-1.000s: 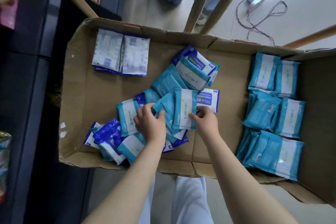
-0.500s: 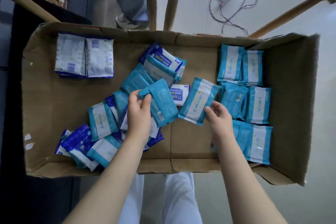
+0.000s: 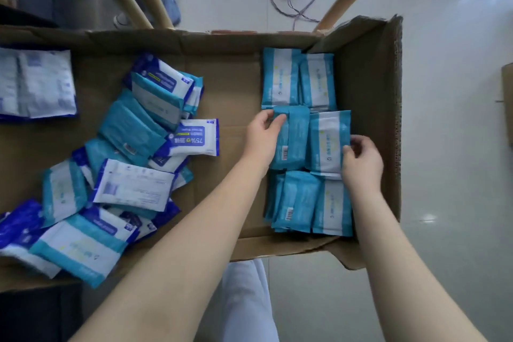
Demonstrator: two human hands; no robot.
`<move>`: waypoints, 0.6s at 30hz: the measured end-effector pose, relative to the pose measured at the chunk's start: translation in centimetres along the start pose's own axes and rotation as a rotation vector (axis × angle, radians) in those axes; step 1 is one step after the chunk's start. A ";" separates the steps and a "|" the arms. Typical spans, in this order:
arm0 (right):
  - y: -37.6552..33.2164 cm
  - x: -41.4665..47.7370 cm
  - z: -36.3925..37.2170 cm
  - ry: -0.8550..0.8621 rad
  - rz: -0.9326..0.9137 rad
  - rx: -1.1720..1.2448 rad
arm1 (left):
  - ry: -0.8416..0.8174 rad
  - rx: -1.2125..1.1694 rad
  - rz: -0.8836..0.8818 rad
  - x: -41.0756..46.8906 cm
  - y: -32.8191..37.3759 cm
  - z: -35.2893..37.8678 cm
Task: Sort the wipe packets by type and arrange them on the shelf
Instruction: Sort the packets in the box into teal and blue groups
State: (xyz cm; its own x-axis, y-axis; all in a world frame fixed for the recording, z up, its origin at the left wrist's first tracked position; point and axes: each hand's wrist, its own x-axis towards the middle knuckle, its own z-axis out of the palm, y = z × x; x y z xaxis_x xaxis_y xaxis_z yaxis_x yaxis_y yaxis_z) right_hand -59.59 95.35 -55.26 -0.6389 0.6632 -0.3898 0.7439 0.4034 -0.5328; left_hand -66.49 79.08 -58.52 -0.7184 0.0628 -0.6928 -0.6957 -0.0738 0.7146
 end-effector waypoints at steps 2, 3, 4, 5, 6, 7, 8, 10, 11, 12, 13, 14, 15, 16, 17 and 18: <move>0.4 -0.2 0.6 0.036 -0.019 -0.047 | 0.086 0.067 0.052 0.0 -0.7 1.3; 0.6 -0.3 0.8 0.054 -0.024 -0.062 | 0.153 0.121 0.068 -0.3 -1.1 1.6; 0.8 -0.5 0.9 0.067 -0.027 -0.072 | 0.221 0.176 0.070 -0.7 -1.6 1.8; 1.0 -0.7 1.1 0.076 -0.026 -0.078 | 0.259 0.214 0.054 -1.1 -2.1 1.8; 1.2 -0.8 1.1 0.081 -0.030 -0.084 | 0.261 0.235 0.031 -1.5 -2.6 1.7; 1.4 -0.8 1.2 0.084 -0.040 -0.088 | 0.237 0.251 0.012 -1.8 -3.2 1.6; 1.4 -0.8 1.2 0.086 -0.048 -0.087 | 0.205 0.274 0.006 -2.1 -3.6 1.6; 1.4 -0.7 1.3 0.098 -0.052 -0.058 | 0.175 0.325 0.023 -2.4 -3.9 1.7; 1.3 -0.8 1.3 0.102 -0.055 -0.036 | 0.168 0.346 0.035 -2.5 -3.9 1.8; 1.2 -0.9 1.3 0.102 -0.063 -0.017 | 0.157 0.363 0.039 -2.5 -3.7 1.7; 1.0 -1.2 1.3 0.101 -0.078 -0.006 | 0.138 0.372 0.035 -2.5 -3.5 1.5; 0.8 -1.6 1.2 0.092 -0.093 0.000 | 0.112 0.368 0.027 -2.6 -3.2 1.1; 0.5 -2.0 1.3 0.074 -0.104 0.007 | 0.085 0.362 0.022 -2.6 -2.9 0.6; 0.0 -2.6 1.4 0.047 -0.109 0.019 | 0.067 0.364 0.027 -2.8 -2.5 -0.2; -0.4 -3.3 1.7 0.015 -0.115 0.031 | 0.064 0.380 0.046 -2.9 -2.1 -1.3; -0.9 -4.0 2.2 -0.015 -0.133 0.033 | 0.075 0.402 0.070 -3.2 -1.6 -2.6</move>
State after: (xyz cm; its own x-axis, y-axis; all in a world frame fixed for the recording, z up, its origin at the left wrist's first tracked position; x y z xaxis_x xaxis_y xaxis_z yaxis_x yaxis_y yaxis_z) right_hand -58.13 90.93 -54.80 -0.7346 0.5954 -0.3253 0.6456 0.4658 -0.6052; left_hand -63.09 76.46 -57.68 -0.7722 -0.0028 -0.6354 -0.6027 0.3200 0.7310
